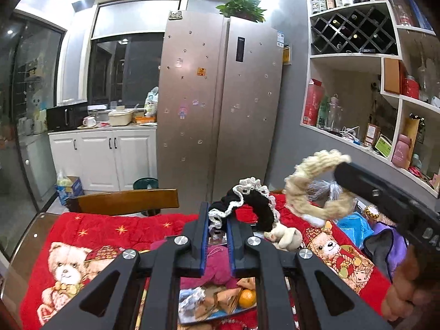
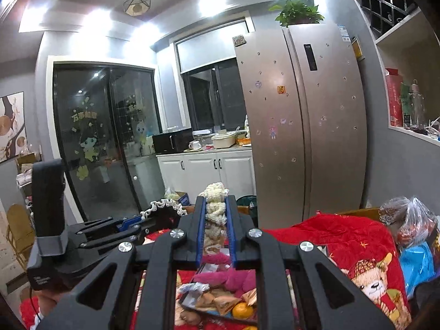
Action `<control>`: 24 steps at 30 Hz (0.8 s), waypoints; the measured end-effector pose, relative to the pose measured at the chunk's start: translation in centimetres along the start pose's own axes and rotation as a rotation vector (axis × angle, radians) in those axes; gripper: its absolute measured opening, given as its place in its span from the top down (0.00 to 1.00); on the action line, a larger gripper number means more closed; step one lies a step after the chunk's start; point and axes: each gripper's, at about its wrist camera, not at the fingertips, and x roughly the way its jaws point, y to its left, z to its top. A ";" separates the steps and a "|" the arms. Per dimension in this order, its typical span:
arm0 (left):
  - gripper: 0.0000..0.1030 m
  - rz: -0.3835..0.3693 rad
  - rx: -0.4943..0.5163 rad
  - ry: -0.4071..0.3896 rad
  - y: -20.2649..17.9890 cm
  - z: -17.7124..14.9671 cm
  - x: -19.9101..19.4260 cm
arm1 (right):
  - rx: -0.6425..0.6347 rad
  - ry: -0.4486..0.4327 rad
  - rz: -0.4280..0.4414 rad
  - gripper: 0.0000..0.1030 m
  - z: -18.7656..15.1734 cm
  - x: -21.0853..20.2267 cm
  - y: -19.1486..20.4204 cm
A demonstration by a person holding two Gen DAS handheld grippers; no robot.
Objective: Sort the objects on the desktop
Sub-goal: 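Carry both scrunchies in both tools over the box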
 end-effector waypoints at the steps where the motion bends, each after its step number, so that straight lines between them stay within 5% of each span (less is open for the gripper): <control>1: 0.89 0.014 0.003 0.016 0.0 -0.3 1.0 | 0.002 0.015 -0.010 0.86 -0.1 0.9 -0.4; 6: 0.89 0.034 0.072 0.045 0.0 -1.4 4.6 | 0.047 0.067 -0.034 0.86 -1.6 5.2 -3.2; 11: 0.89 -0.003 0.025 0.088 1.3 -2.7 8.0 | 0.070 0.138 0.003 0.86 -4.0 9.7 -6.4; 17: 0.89 0.063 0.119 0.172 1.1 -5.7 11.3 | 0.089 0.229 -0.096 0.85 -7.2 14.1 -9.5; 24: 0.89 0.091 0.040 0.211 2.3 -6.8 12.8 | 0.076 0.274 -0.135 0.85 -9.0 16.3 -10.3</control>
